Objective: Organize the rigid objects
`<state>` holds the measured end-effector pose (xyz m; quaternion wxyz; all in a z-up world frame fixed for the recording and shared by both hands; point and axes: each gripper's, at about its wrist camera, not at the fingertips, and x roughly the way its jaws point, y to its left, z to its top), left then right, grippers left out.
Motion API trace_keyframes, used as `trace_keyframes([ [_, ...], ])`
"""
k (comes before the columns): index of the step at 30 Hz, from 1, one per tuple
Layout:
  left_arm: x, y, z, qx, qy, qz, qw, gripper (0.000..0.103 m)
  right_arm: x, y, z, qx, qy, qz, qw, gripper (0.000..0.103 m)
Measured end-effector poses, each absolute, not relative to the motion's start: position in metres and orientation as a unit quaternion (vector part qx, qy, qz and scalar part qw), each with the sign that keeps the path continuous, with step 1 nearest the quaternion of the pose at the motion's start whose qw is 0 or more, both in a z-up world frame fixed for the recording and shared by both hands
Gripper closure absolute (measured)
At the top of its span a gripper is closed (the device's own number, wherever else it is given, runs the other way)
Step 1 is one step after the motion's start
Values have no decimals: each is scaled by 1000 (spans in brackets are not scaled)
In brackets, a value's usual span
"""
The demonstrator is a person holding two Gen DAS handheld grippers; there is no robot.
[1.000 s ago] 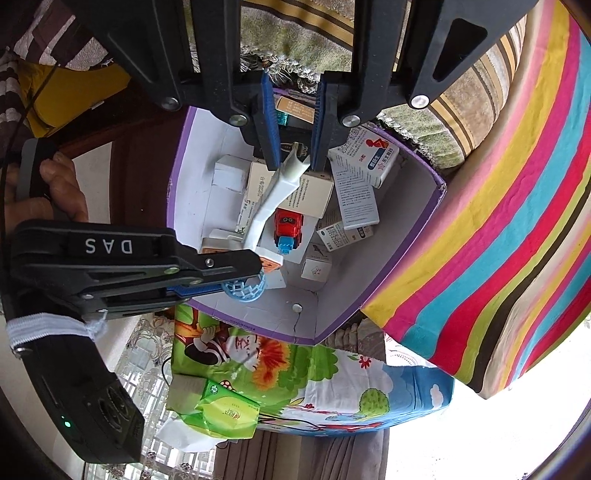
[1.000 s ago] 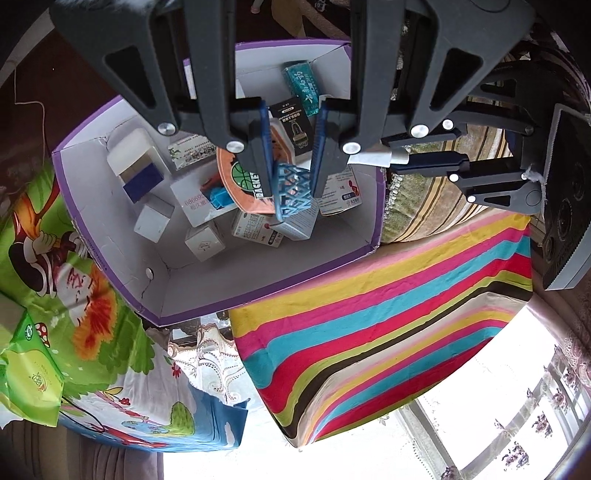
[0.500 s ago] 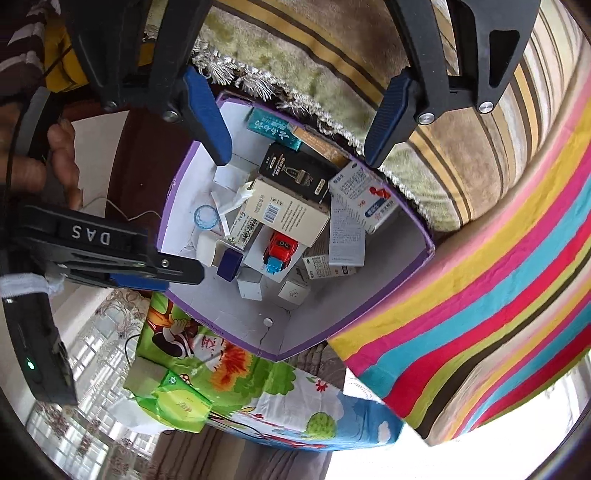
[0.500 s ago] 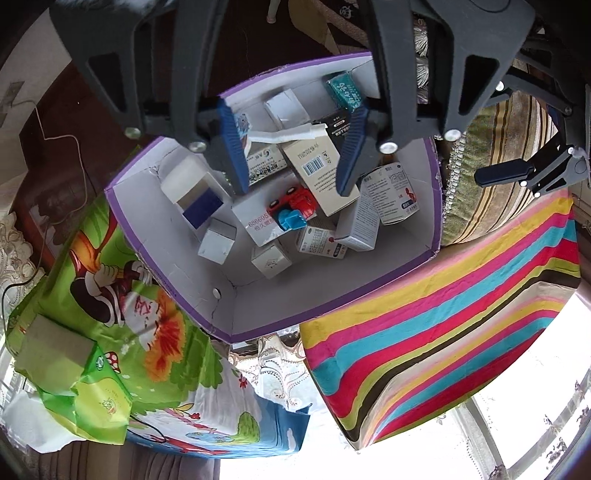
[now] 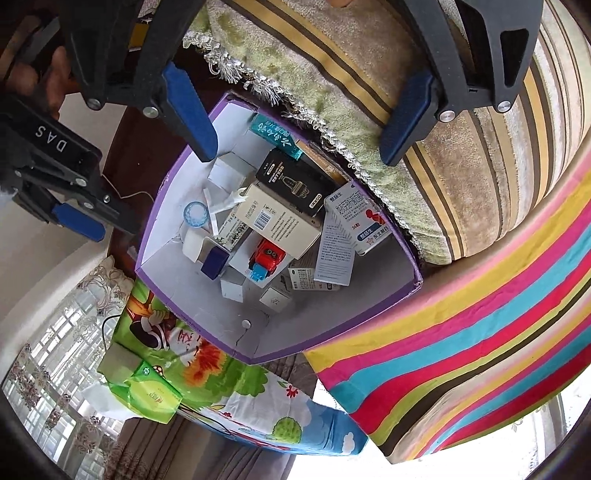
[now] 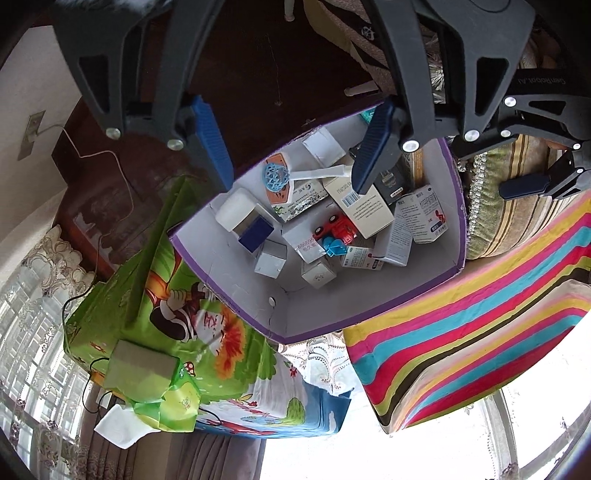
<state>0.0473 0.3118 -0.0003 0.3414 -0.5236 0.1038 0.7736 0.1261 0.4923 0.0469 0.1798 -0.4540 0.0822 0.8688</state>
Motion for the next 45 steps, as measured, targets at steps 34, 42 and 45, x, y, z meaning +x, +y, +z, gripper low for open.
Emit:
trace_keyframes([
  [34, 41, 319, -6, -530, 84, 772, 339, 1, 121, 501, 28, -472, 129, 855, 174, 33],
  [42, 40, 319, -6, -531, 83, 772, 340, 1, 120, 501, 27, -474, 129, 854, 171, 33],
  [45, 40, 319, -6, -531, 83, 772, 340, 1, 120, 501, 28, -474, 129, 854, 170, 33],
])
